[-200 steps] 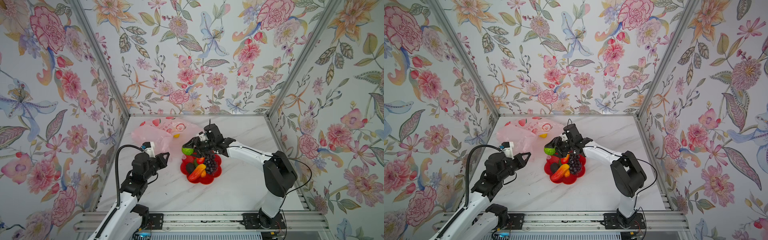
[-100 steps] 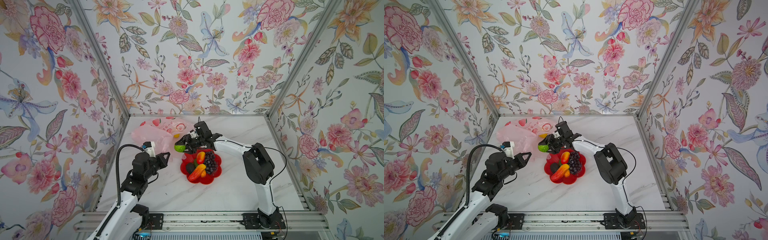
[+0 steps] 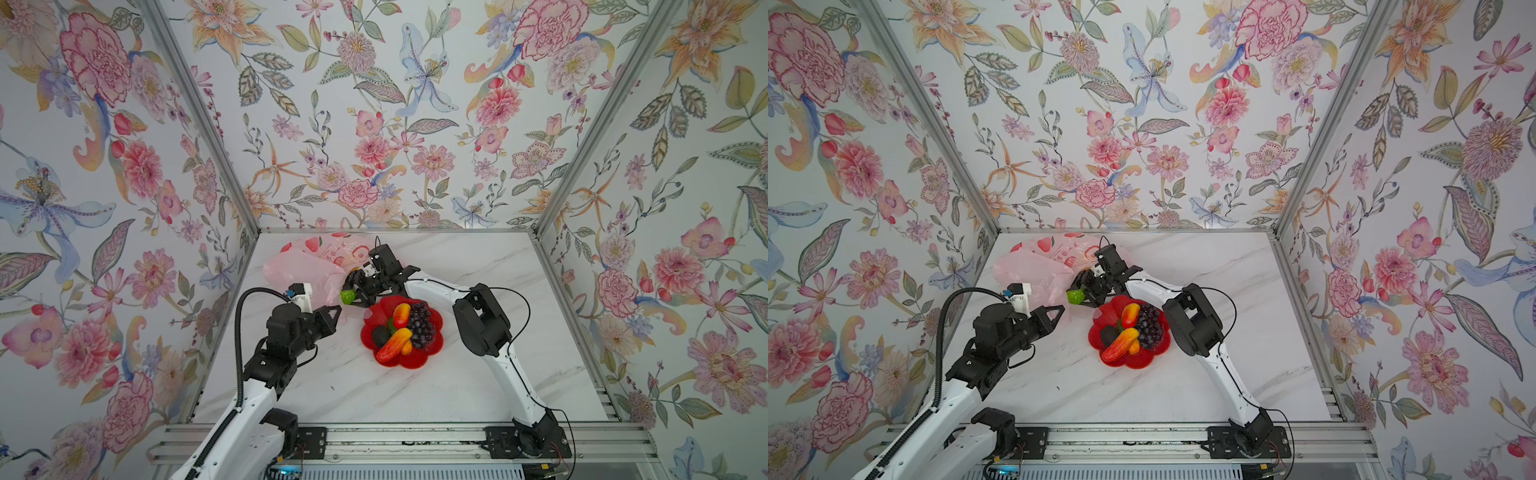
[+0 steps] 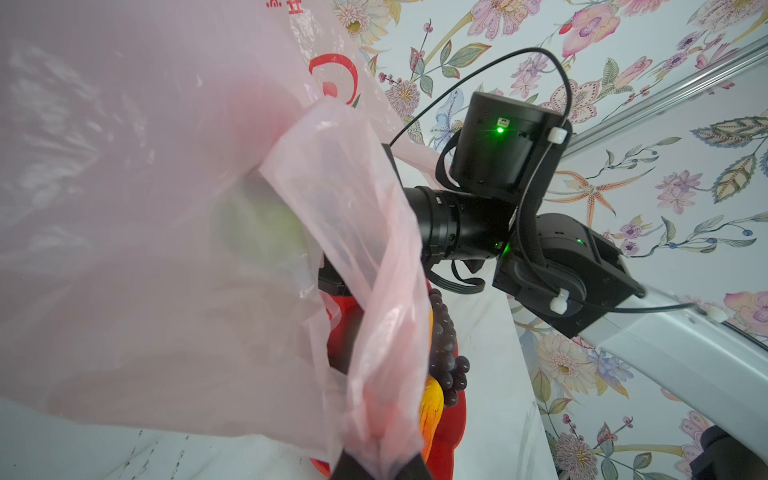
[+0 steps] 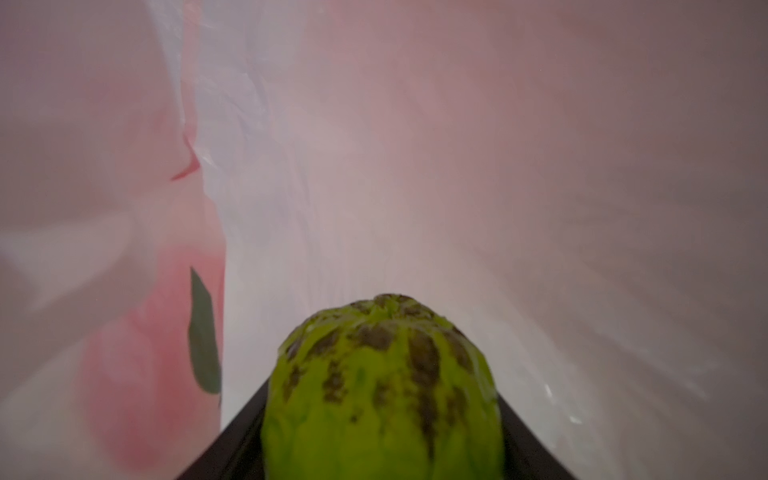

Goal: Place the fruits into the plastic bag
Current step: 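Carry the green custard apple with the right gripper into the bag, then open the right gripper inside the bag to drop the custard apple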

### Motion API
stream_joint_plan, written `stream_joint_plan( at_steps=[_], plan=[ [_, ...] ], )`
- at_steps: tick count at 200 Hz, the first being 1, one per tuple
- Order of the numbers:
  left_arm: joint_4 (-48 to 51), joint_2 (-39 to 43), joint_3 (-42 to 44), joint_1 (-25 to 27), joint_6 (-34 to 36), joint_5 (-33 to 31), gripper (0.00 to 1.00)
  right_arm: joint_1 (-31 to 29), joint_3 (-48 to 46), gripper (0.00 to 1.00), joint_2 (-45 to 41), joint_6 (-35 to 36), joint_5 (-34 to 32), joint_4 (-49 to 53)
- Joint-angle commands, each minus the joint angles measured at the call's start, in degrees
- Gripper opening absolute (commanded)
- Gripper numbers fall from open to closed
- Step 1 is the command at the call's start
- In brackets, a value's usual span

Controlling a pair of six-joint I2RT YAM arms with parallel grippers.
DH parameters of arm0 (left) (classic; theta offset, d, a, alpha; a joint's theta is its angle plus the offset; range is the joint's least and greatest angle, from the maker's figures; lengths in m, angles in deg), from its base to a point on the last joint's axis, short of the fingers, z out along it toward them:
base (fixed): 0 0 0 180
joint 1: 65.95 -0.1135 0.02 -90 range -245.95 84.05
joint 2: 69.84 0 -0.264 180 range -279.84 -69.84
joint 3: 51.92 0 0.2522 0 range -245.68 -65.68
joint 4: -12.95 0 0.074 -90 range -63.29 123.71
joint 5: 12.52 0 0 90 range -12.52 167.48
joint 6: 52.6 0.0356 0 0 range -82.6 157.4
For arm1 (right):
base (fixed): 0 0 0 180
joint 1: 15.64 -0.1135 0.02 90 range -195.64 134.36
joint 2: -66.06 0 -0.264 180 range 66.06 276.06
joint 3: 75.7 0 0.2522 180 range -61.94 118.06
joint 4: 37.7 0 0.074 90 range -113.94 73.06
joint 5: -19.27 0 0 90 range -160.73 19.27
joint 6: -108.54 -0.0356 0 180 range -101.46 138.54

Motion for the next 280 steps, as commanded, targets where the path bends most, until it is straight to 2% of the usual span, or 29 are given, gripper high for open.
stream_joint_plan(
  at_steps=[1,53,113,176,214,255,280],
  plan=[
    [-0.6,0.0,-1.3,0.9,-0.5,0.6,0.0,-0.2,4.5,0.7,2.7,-0.9,0.0,2.2],
    [-0.5,-0.3,-0.9,1.1,-0.8,0.0,0.0,0.3,10.0,0.86,7.3,-2.3,-0.5,2.8],
    [-0.9,-0.6,-0.7,1.1,-1.1,-0.3,0.0,0.9,12.0,0.87,7.6,-2.0,-0.2,2.4],
    [-1.1,-1.3,-0.8,1.1,-1.1,-0.6,0.0,1.5,11.4,0.87,4.4,2.9,-0.7,6.7],
    [-1.2,-1.7,-0.9,1.1,-1.0,-0.5,0.0,1.6,7.9,0.87,-1.2,7.8,-2.0,10.6],
    [-0.8,-1.4,-0.7,1.1,-0.5,-0.4,0.0,1.1,-3.3,0.88,-12.2,12.4,-4.3,11.6],
    [-0.7,-1.0,-0.4,1.1,-0.3,-0.2,0.0,0.6,-10.0,0.88,-19.9,16.4,-7.8,15.0]
  ],
)
